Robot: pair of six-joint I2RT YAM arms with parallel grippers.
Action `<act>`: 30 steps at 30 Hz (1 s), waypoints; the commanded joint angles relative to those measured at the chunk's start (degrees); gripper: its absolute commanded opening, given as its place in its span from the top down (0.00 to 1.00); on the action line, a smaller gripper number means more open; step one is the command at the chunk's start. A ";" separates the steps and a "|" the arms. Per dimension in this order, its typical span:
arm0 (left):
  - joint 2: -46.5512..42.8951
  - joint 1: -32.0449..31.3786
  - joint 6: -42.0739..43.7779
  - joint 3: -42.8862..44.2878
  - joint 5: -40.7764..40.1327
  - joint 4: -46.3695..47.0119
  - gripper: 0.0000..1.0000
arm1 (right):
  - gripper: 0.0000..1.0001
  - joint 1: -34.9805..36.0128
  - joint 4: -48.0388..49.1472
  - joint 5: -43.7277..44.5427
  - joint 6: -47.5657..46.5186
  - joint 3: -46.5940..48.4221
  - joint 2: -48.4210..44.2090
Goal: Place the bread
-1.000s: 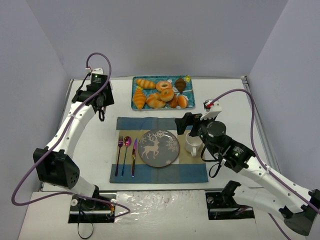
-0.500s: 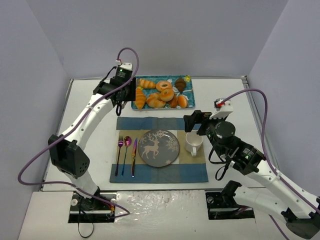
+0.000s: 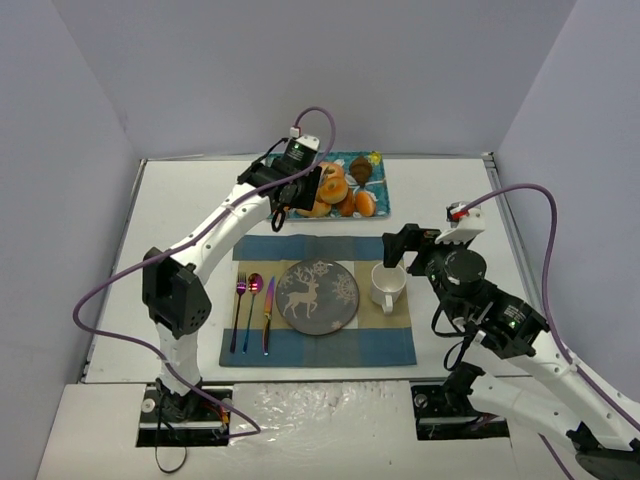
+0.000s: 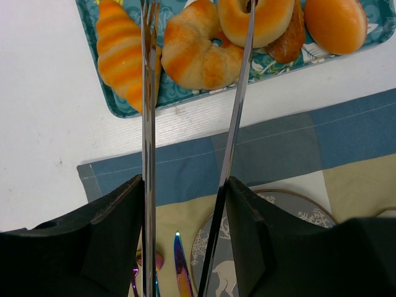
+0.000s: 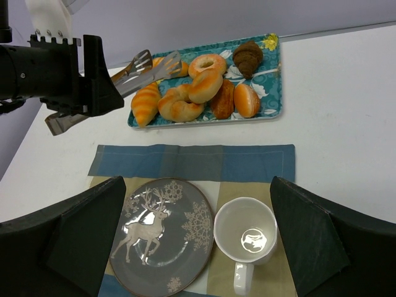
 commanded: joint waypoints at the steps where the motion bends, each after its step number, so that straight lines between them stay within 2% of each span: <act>1: -0.66 -1.45 1.24 4.96 -1.07 0.59 0.52 | 0.00 -0.27 1.24 2.60 1.04 2.32 -0.92; 14: 5.67 -6.52 2.79 10.87 -2.38 -1.52 0.52 | 0.00 -0.27 0.05 3.17 2.24 0.45 -3.99; 30: 12.38 -8.44 4.52 15.04 -6.73 -2.78 0.52 | 0.00 -0.27 -1.45 3.53 2.94 -0.11 -6.39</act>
